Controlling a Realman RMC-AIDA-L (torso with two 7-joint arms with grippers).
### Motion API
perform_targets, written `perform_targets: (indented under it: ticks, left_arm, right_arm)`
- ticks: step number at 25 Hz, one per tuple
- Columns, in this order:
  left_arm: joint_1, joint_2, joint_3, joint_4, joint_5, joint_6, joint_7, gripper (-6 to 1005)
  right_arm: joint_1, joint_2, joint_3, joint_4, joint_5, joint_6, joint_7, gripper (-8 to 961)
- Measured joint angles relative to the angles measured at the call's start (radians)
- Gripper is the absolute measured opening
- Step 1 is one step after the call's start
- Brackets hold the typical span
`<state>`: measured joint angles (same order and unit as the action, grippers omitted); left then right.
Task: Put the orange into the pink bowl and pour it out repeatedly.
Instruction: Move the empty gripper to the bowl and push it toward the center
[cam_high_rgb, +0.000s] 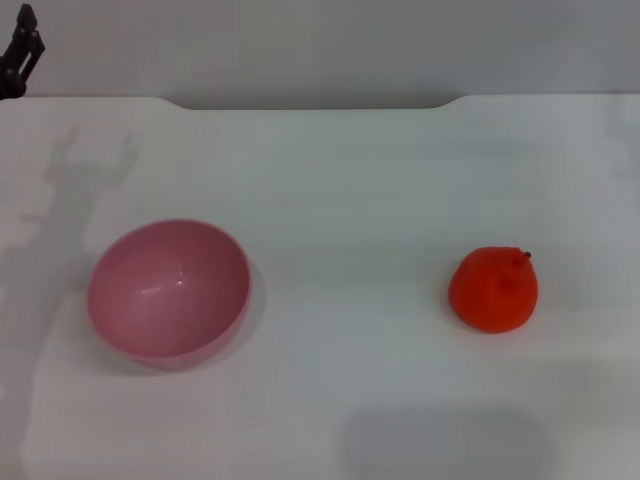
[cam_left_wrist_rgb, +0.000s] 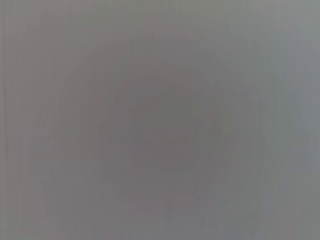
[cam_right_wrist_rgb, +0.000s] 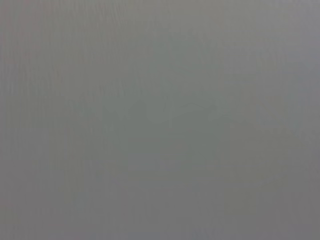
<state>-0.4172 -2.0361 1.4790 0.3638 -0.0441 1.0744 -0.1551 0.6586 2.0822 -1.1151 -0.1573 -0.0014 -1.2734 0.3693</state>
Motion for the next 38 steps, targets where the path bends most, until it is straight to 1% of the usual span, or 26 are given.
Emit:
perform_targets:
  ticks: [3,7,10,13,16,17,19,21,25,26,27,30,31,32,33,34,35,36,37,38]
  left_arm:
    - [-0.007,-0.008,-0.031,-0.001,-0.002,-0.008,-0.001,798]
    - [-0.031,-0.022,-0.112,-0.017,-0.003,-0.014,-0.009,798]
    - [-0.041,-0.029,-0.137,-0.012,-0.003,-0.014,-0.031,798]
    - [-0.059,-0.027,-0.13,-0.001,-0.003,-0.031,-0.121,799]
    - [-0.077,-0.018,-0.113,0.026,0.014,-0.088,-0.277,798]
    - [-0.079,-0.012,-0.095,0.058,0.037,-0.123,-0.361,798]
    - [-0.076,-0.001,-0.074,0.109,0.094,-0.169,-0.473,798]
    - [-0.072,0.017,-0.06,0.177,0.217,-0.216,-0.621,798]
    - [-0.072,0.06,-0.069,0.261,0.473,-0.227,-0.919,799]
    - [-0.072,0.06,-0.069,0.261,0.473,-0.227,-0.919,799]
    - [-0.07,0.086,-0.076,0.298,0.587,-0.201,-1.054,799]
    - [-0.07,0.086,-0.076,0.298,0.587,-0.201,-1.054,799]
    - [-0.062,0.138,-0.092,0.352,0.761,-0.131,-1.259,799]
    - [-0.062,0.138,-0.092,0.352,0.761,-0.131,-1.259,799]
    - [-0.05,0.167,-0.154,0.379,0.907,-0.034,-1.393,799]
    - [-0.05,0.167,-0.154,0.379,0.907,-0.034,-1.393,799]
    - [-0.045,0.176,-0.191,0.388,0.974,0.009,-1.445,798]
    - [-0.042,0.189,-0.264,0.404,1.134,0.074,-1.565,798]
    - [-0.042,0.194,-0.285,0.415,1.202,0.089,-1.611,798]
    - [-0.043,0.2,-0.32,0.44,1.325,0.117,-1.696,798]
  right_arm:
    - [-0.007,0.002,0.0,0.0,0.0,-0.007,0.001,592]
    - [-0.026,0.002,-0.002,0.001,0.0,-0.007,0.02,592]
    - [-0.048,0.0,-0.001,0.002,0.0,-0.003,0.038,592]
    - [-0.084,-0.007,0.0,-0.009,0.0,-0.003,0.072,592]
    - [-0.134,-0.011,0.0,-0.037,-0.001,-0.003,0.097,593]
    - [-0.15,-0.012,0.0,-0.044,-0.002,-0.003,0.099,593]
    - [-0.18,-0.014,0.0,-0.053,-0.003,-0.003,0.103,593]
    - [-0.202,-0.015,0.0,-0.052,-0.005,-0.002,0.104,593]
    - [-0.23,-0.016,0.0,-0.052,-0.007,0.0,0.105,593]
    - [-0.234,-0.016,0.001,-0.053,-0.006,0.0,0.105,593]
    - [-0.237,-0.016,0.003,-0.054,-0.005,0.0,0.105,593]
    - [-0.234,-0.016,0.009,-0.056,-0.002,0.0,0.105,592]
    - [-0.229,-0.016,0.009,-0.056,-0.002,0.0,0.105,592]
    - [-0.223,-0.016,0.009,-0.056,-0.003,0.0,0.105,592]
    - [-0.217,-0.016,0.009,-0.056,-0.004,0.0,0.105,592]
    - [-0.213,-0.017,0.009,-0.056,-0.006,0.0,0.105,592]
    - [-0.209,-0.017,0.008,-0.057,-0.006,0.0,0.105,592]
    - [-0.207,-0.017,0.005,-0.058,-0.007,0.0,0.105,593]
    - [-0.204,-0.017,0.003,-0.059,-0.007,-0.001,0.105,593]
    - [-0.202,-0.016,0.001,-0.06,-0.008,-0.002,0.105,593]
